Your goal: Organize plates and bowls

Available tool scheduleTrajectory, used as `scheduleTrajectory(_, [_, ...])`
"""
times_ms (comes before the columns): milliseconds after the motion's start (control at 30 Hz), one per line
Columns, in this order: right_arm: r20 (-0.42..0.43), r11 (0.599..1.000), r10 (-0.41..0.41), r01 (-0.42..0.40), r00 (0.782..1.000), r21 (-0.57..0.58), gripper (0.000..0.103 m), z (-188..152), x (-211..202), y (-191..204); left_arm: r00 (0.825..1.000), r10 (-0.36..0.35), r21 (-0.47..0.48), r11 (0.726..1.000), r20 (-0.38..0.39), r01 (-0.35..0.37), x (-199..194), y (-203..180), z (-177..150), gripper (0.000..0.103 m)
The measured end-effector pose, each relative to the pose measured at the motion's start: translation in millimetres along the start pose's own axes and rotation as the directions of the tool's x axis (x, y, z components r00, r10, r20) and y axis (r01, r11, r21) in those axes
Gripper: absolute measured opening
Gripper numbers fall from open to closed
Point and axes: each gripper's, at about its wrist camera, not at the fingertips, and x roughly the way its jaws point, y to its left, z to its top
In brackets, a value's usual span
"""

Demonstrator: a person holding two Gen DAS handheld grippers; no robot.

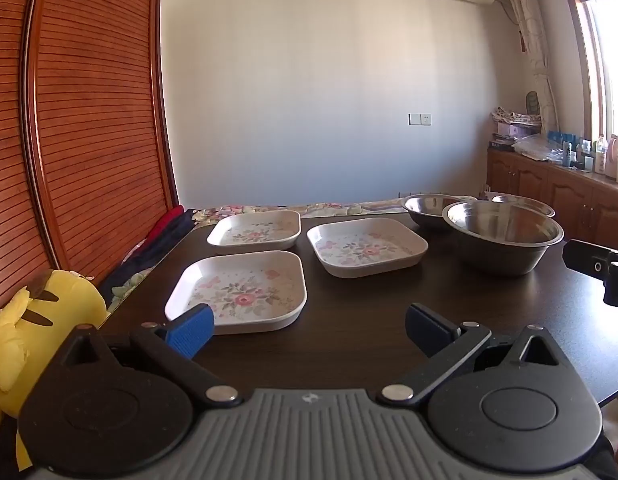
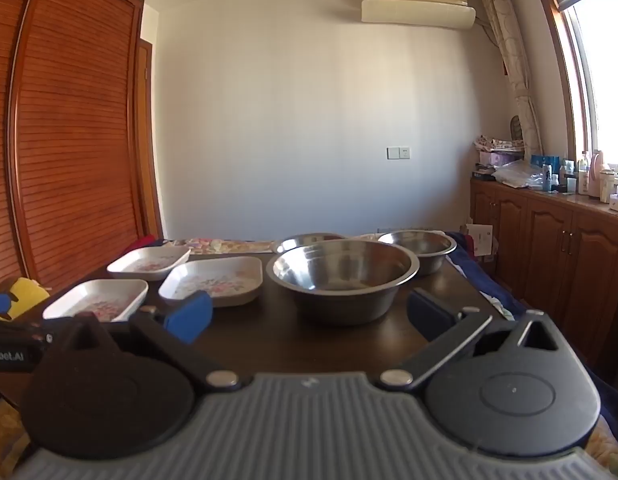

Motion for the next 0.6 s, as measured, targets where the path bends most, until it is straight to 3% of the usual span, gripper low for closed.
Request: scheduleTrajectory(600, [0.001,1.0,-0.002,0.002,1.0,-0.003,0.103,-0.7,-0.1,-0.2,1.0,0.002,-0.002,1.0,0.016,-0.002,-3.1,1.3,1.2,0.103])
